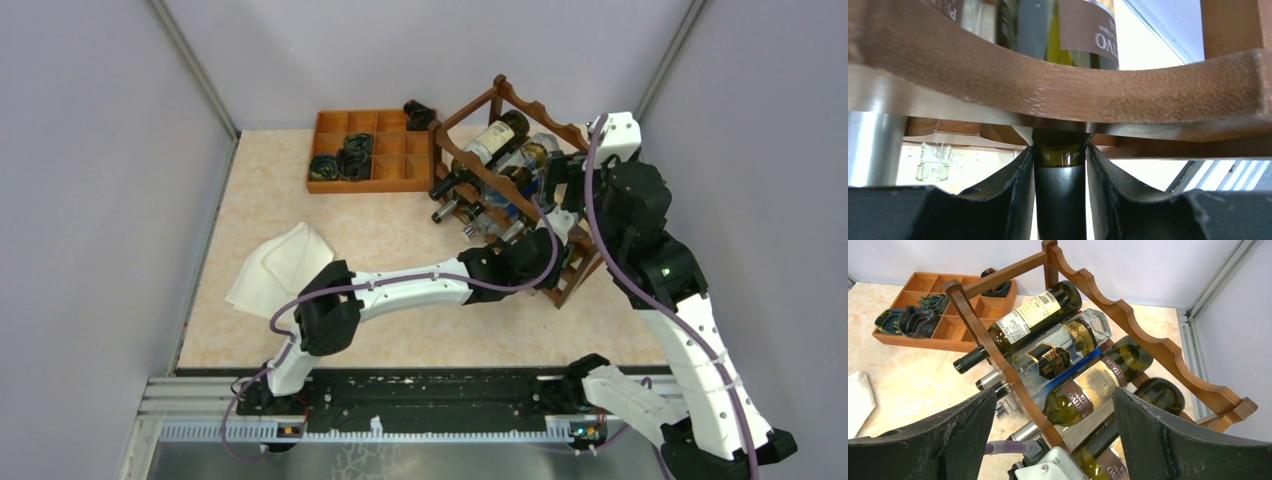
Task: Put the wine bottle on the wine rack
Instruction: Place the wine bottle in the wine rack.
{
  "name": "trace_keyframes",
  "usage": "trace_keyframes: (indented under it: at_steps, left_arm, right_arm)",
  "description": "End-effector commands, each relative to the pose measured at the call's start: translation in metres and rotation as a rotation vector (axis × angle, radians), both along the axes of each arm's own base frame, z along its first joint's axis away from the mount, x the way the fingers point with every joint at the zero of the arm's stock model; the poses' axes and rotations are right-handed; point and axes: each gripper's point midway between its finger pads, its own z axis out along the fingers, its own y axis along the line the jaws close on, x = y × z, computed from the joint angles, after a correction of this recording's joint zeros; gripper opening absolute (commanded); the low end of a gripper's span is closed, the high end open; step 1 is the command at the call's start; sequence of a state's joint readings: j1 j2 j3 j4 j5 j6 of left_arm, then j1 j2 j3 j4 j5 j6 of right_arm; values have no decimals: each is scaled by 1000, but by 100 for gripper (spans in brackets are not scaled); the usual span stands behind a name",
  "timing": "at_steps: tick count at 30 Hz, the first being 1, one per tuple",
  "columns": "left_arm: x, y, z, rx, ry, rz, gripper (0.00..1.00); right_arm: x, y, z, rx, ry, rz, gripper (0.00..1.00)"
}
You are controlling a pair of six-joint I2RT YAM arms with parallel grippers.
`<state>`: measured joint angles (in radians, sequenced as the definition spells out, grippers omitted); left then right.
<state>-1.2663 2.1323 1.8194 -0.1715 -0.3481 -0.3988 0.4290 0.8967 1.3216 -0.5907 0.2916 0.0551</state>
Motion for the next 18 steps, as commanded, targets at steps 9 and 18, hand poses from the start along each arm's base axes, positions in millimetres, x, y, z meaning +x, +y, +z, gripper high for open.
trace_keyframes:
  at_steps: [9,18]
  left_arm:
    - [10,-15,87,-214,-111,8,49]
    - [-2,-8,97,-250,-111,-51,52]
  right_arm:
    - [-6,3,26,66,-93,21,86]
    - [-7,3,24,65,-92,26,86]
